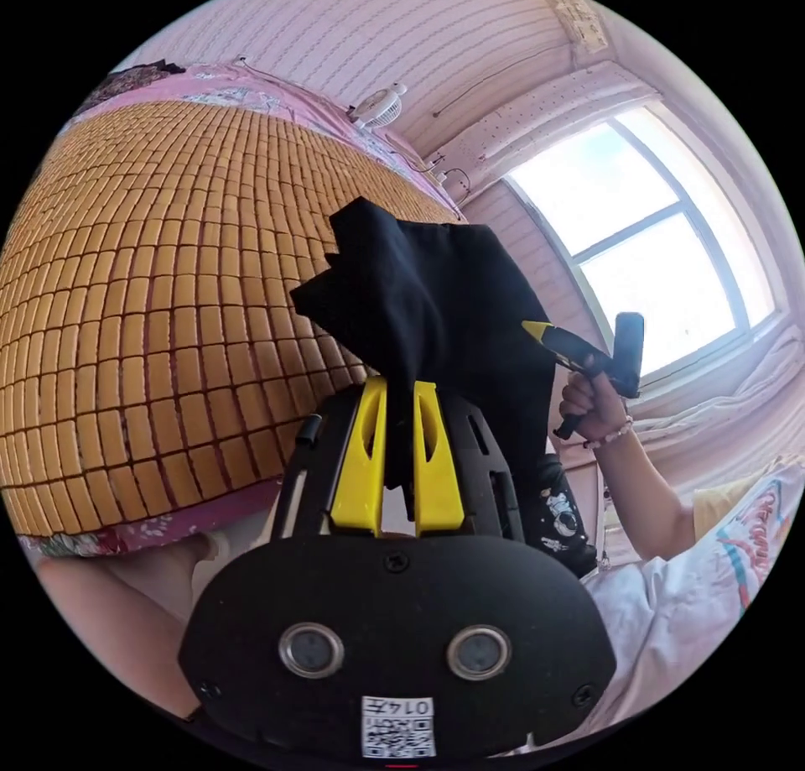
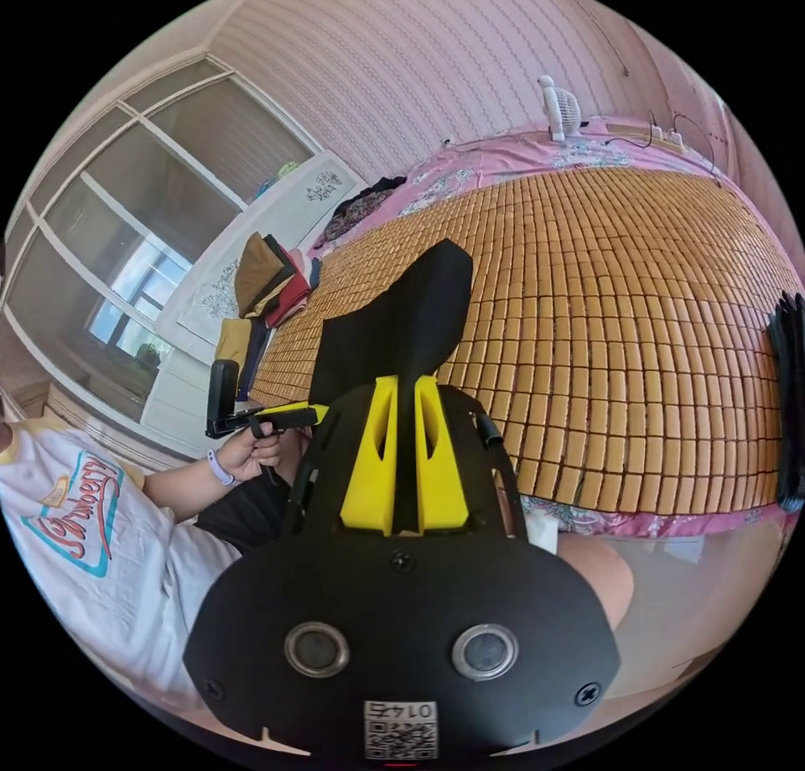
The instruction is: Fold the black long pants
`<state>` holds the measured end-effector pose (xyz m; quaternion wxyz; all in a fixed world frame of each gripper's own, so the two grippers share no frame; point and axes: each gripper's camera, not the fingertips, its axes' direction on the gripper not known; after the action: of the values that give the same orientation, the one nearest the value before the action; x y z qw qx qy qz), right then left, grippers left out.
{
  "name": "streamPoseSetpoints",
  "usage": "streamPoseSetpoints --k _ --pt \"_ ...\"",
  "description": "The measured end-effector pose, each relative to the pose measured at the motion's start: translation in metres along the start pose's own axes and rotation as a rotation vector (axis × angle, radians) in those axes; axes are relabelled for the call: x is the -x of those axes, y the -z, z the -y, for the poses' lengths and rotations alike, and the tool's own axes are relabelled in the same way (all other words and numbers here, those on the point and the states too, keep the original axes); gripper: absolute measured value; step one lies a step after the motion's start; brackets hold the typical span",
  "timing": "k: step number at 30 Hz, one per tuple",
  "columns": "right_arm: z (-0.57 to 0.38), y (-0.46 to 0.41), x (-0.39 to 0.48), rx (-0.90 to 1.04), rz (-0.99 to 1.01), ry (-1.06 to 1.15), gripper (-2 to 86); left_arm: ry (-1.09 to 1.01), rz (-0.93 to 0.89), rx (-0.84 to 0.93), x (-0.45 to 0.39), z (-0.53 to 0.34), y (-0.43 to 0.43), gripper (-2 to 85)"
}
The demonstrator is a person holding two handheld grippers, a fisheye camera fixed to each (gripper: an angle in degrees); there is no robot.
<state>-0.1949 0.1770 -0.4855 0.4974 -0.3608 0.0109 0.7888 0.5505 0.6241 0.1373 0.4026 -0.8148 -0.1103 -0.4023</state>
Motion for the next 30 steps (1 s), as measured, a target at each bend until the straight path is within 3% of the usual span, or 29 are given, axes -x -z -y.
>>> streamPoseSetpoints --k 9,17,20,22,26,30 --pt "-0.025 0.144 -0.041 -0.196 -0.063 0.004 2.2 -0.257 -0.136 0.011 -0.128 0.069 -0.054 5.0" --pt "-0.022 0.297 -0.168 -0.256 -0.31 -0.132 3.2 -0.444 -0.356 0.123 -0.298 0.176 -0.223 5.6" --pt "-0.012 0.334 -0.236 -0.248 -0.339 -0.306 5.5 -0.365 -0.365 0.157 -0.343 0.205 -0.289 7.1" --pt "-0.008 0.331 -0.288 -0.222 -0.384 -0.431 9.4 -0.3 -0.319 0.169 -0.346 0.215 -0.332 7.7" --pt "-0.045 0.271 -0.383 -0.103 -0.453 -0.716 14.0 -0.226 -0.162 0.4 -0.301 0.209 -0.396 8.2" --pt "-0.093 0.227 -0.343 -0.19 -0.56 -0.572 14.4 -0.313 -0.082 0.372 -0.249 0.166 -0.336 7.6"
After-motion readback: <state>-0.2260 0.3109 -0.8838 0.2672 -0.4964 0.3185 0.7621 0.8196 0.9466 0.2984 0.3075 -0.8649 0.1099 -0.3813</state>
